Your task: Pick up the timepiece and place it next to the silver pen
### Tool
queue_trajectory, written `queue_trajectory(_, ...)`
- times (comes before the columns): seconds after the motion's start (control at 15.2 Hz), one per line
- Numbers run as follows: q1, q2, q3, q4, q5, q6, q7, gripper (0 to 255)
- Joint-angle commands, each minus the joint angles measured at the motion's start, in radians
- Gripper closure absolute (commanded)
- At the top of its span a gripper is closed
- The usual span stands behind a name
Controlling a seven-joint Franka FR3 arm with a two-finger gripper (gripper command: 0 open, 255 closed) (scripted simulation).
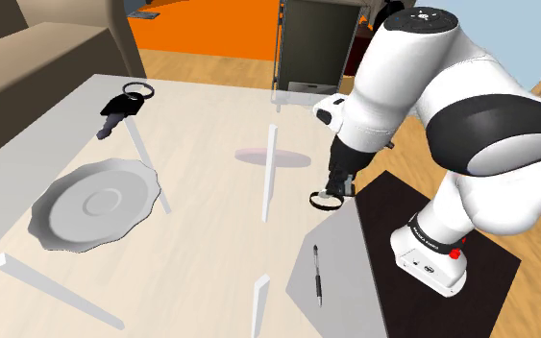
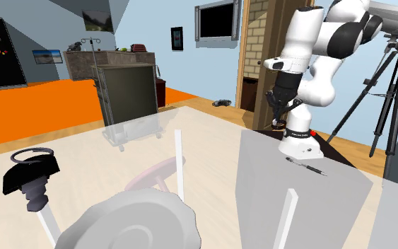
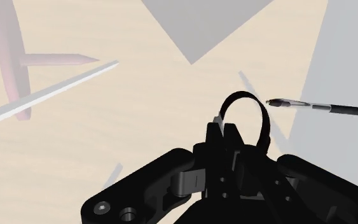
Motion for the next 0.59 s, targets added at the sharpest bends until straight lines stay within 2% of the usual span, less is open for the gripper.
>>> queue_trajectory(0.0,0.042,-0.068,0.024,-0.042,0.036,-0.027,0.036,255)
queue_trajectory(0.2,0.09,-0.139,0.05,-0.071,0.073,-0.069,0.078,255)
queue_trajectory(0.53,0.096,-0.122,0.072,-0.129,0.09,0.004,0.082,255)
